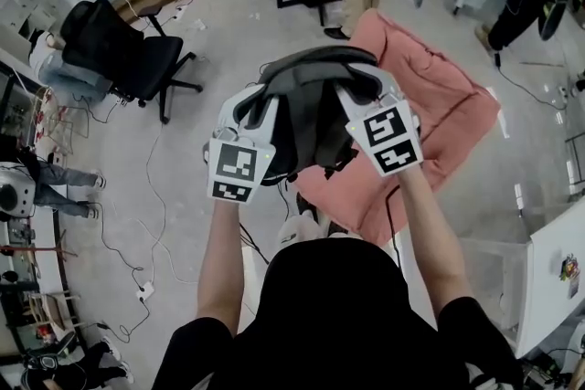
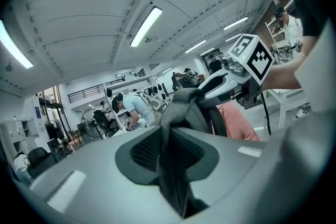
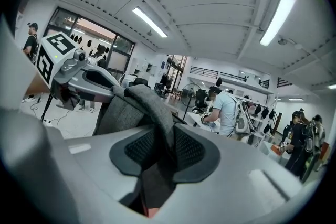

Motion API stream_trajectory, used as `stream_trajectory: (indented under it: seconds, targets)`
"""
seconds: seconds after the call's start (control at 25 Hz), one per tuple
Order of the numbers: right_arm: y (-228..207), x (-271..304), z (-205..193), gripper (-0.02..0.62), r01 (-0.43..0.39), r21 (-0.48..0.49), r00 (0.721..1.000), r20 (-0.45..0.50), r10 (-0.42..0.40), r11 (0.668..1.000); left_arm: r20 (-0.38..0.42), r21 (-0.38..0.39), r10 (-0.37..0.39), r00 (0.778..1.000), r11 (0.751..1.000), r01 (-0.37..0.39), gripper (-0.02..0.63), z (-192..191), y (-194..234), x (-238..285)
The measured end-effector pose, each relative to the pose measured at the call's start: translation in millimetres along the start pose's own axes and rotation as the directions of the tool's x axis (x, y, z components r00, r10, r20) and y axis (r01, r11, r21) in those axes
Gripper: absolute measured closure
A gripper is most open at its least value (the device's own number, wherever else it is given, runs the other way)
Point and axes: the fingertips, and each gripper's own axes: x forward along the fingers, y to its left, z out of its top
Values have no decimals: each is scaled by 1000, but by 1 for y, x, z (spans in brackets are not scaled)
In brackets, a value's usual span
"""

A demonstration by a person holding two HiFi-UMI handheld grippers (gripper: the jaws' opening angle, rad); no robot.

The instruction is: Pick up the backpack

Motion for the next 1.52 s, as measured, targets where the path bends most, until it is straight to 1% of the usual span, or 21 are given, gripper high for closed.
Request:
stream_trajectory:
  seconds: [0.24,0.56,0.8,0.96,1.2,1.52]
  targets:
    - [-15,-4,19,491,16,33,999,44,-17,999,33,29,26,999,999,-27,558,26,13,5]
    - [-20,0,42,492,31,5,997,74,-31,1000,60,28,35,998,999,-37,558,40,31,2]
    - [-27,-2,53,494,37,-19,996,82,-35,999,79,35,47,996,998,-50,558,53,37,3]
    - [-25,-2,58,494,33,-33,996,87,-30,999,84,26,52,995,998,-54,558,54,40,-1]
    - [-15,-1,58,495,29,-39,996,87,-25,999,78,7,54,995,998,-55,558,47,41,-9]
    - [-11,1,54,497,12,-41,997,79,-9,999,73,11,58,996,998,-59,558,45,43,-10]
